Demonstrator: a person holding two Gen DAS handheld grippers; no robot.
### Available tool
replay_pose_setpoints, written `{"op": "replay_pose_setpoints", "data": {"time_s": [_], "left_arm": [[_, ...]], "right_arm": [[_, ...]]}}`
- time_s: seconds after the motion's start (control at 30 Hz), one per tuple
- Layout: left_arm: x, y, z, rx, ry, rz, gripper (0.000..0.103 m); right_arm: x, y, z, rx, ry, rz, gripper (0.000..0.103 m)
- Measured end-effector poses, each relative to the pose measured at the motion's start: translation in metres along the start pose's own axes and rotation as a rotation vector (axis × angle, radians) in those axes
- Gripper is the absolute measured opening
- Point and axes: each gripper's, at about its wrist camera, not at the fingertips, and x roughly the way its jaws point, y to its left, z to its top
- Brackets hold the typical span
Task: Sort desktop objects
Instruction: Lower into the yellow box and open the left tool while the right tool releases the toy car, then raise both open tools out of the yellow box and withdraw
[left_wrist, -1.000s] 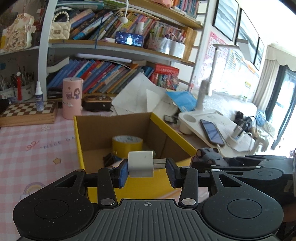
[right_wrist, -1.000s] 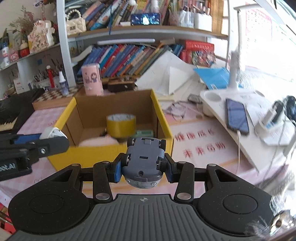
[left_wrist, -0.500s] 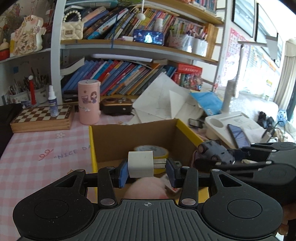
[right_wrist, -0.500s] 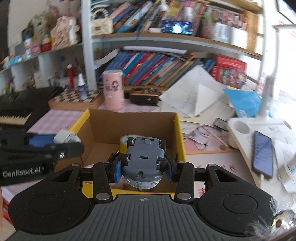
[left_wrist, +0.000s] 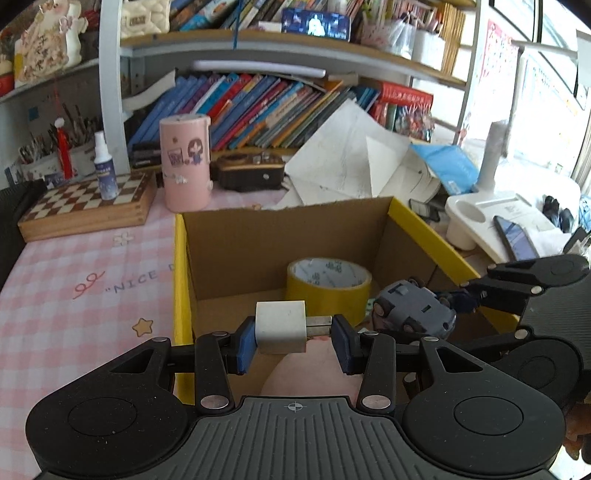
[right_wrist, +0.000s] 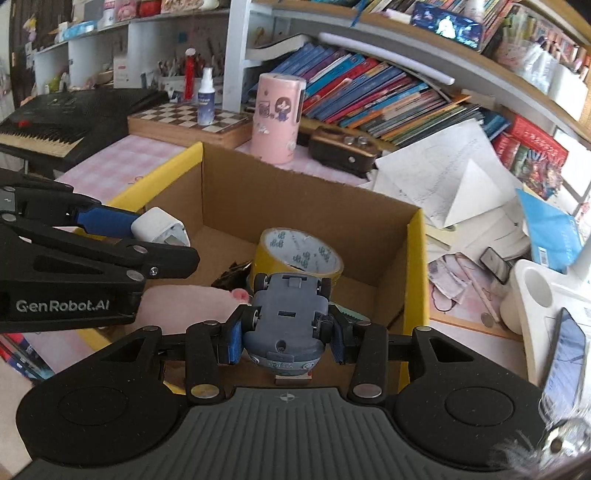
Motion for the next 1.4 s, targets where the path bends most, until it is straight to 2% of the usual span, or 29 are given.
{"op": "replay_pose_setpoints", "data": {"time_s": [0.3,0.77,0.87,0.93,0.97,1.03,1.13,1.27,1.4], "left_arm": [[0.015,-0.009,0.001,0.046,0.04,0.007,0.042],[0.026,-0.007,0.003,0.006,0.06,-0.007,0.045],[0.024,-0.008,0.003,-0.002,0.049,-0.007,0.049],[0.019,-0.01,0.004,-0.003,0.031,0.001,0.058],[0.016,-0.01,0.005,-0.005,0.018,0.009,0.066],[0.008,-0.009,0.006,-0.014,-0.006,0.006,0.07],[-0.005,-0.006,0.006,-0.043,-0.035,0.016,0.075],[-0.026,0.006,0.003,-0.099,-0.082,0.038,0.086],[-0.047,0.016,-0.002,-0.129,-0.115,0.072,0.089]], "right_arm": [[0.028,-0.007,0.006,-0.065,0.08,0.033,0.041],[0.046,-0.013,0.008,-0.044,0.176,0.107,0.041],[0.046,-0.013,0.008,-0.042,0.18,0.109,0.041],[0.045,-0.013,0.008,-0.042,0.179,0.108,0.041],[0.045,-0.014,0.008,-0.04,0.178,0.107,0.041],[0.044,-0.014,0.008,-0.034,0.173,0.103,0.041],[0.037,-0.016,0.008,-0.019,0.133,0.094,0.049],[0.02,-0.017,0.009,-0.006,0.066,0.089,0.059],[0.002,-0.019,0.007,0.054,0.006,0.053,0.063]]}}
